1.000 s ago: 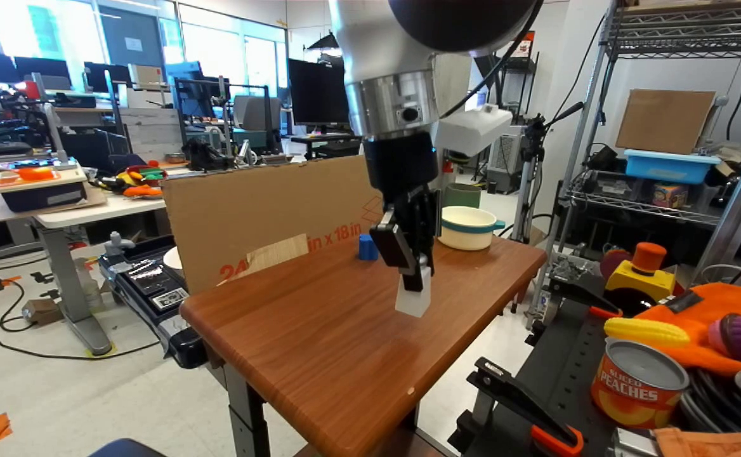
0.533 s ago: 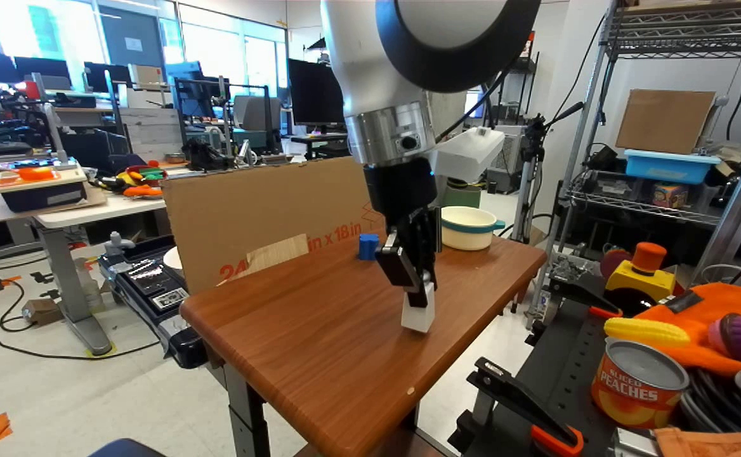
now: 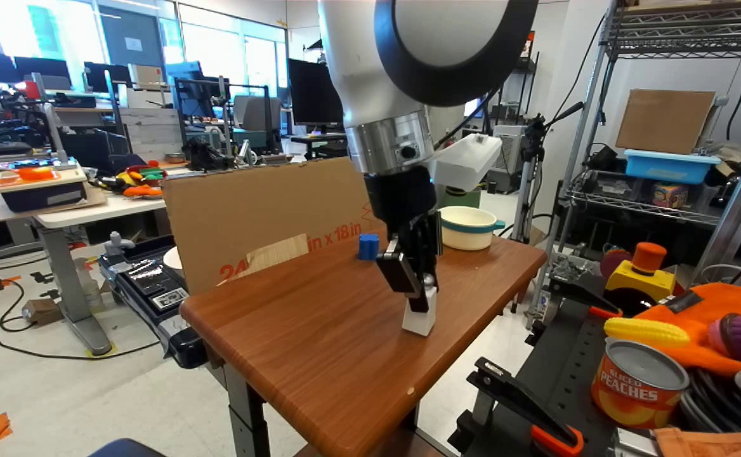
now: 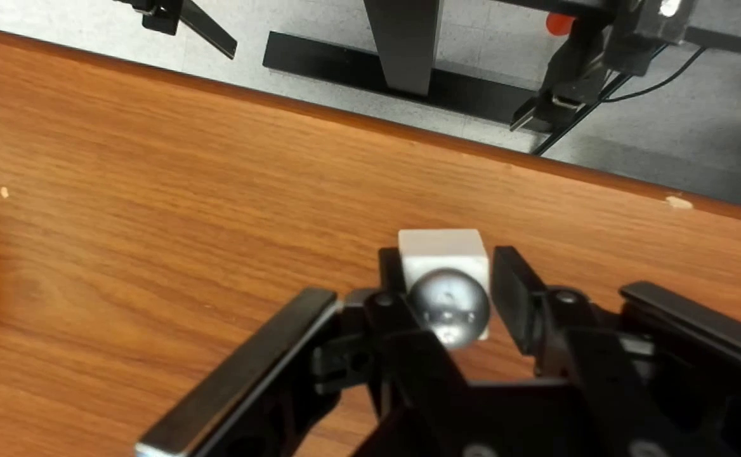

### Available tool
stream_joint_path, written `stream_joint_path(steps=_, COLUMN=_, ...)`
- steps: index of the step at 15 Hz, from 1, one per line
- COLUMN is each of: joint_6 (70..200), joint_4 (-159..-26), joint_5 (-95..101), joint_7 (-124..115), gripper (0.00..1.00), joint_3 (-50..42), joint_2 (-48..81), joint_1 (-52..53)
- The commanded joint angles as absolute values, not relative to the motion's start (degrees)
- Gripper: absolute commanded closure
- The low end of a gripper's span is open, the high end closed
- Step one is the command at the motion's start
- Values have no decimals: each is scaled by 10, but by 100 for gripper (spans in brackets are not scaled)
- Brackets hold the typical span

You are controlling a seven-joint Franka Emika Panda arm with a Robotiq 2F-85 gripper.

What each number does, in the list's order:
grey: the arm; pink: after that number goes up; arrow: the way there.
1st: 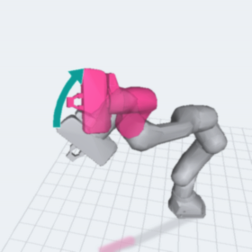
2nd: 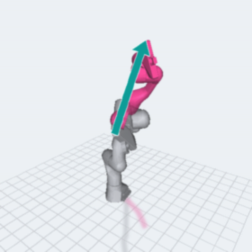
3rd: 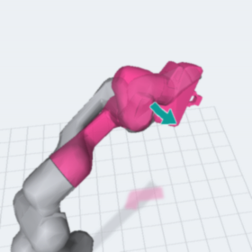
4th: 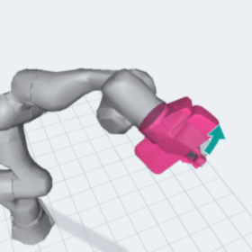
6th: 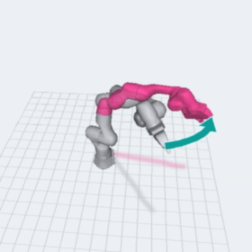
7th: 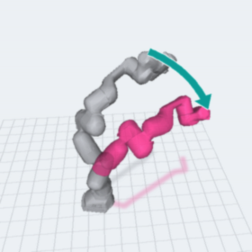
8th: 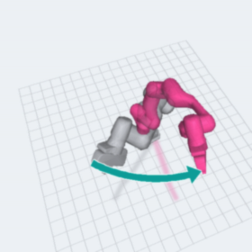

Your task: Move the shaker to the left

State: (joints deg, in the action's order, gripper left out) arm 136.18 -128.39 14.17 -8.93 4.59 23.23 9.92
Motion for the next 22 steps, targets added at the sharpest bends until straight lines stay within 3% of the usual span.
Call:
stream_joint_path(steps=1, joint_6=1342, joint_4=-1267, joint_5=151, joint_7=-90, gripper=26, joint_3=35, joint_2=246, joint_1=110)
stream_joint_path(steps=5, joint_6=1345, joint_4=-1264, joint_5=149, joint_7=-90, gripper=1, joint_3=34, joint_2=250, joint_1=110)
stream_joint_path(steps=11, joint_6=1344, joint_4=-1258, joint_5=30, joint_7=-84, gripper=0, joint_3=62, joint_2=253, joint_1=83)
stream_joint_path(steps=22, joint_6=1354, joint_4=-1270, joint_5=41, joint_7=-92, gripper=0, joint_3=49, joint_2=245, joint_1=97)
